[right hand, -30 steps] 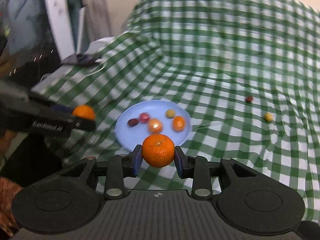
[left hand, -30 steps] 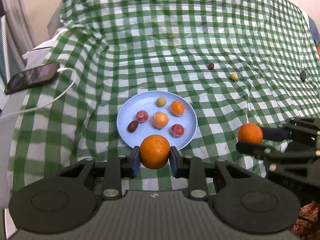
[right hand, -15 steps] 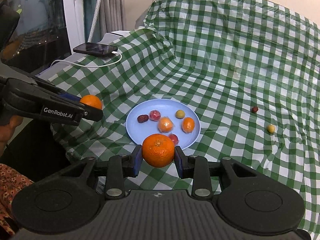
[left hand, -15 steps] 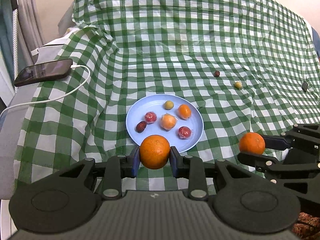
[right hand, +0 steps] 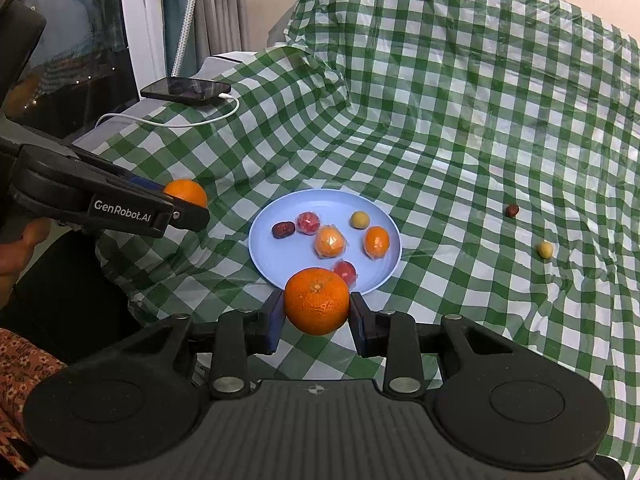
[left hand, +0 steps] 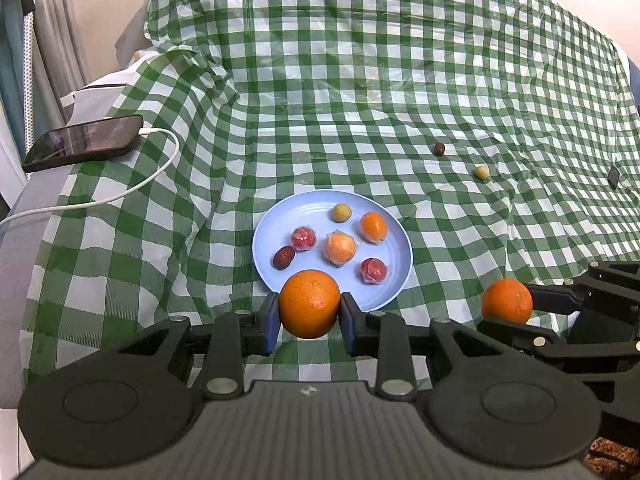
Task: Organize fruits
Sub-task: 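Carry both citrus fruits to the blue plate and open both tools to drop them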
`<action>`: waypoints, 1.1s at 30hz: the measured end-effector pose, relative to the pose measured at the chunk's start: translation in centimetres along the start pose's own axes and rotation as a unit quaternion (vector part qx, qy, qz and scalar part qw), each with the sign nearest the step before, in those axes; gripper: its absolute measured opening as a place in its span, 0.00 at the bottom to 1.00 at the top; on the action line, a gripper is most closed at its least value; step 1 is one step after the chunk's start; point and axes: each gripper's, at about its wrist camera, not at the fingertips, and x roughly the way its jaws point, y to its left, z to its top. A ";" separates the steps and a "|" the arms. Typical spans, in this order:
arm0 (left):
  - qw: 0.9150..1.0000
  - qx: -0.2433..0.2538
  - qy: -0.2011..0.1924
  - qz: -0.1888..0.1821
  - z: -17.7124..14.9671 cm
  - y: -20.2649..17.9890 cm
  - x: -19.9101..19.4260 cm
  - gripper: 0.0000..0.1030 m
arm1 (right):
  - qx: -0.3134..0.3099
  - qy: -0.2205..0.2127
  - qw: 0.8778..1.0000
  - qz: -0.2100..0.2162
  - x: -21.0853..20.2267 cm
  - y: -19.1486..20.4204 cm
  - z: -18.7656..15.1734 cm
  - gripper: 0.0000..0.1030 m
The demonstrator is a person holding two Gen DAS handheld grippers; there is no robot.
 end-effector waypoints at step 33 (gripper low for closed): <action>0.998 0.005 0.059 0.017 5.8 1.6 12.4 0.33 | 0.013 0.058 0.998 -0.020 13.2 -2.9 3.7 0.34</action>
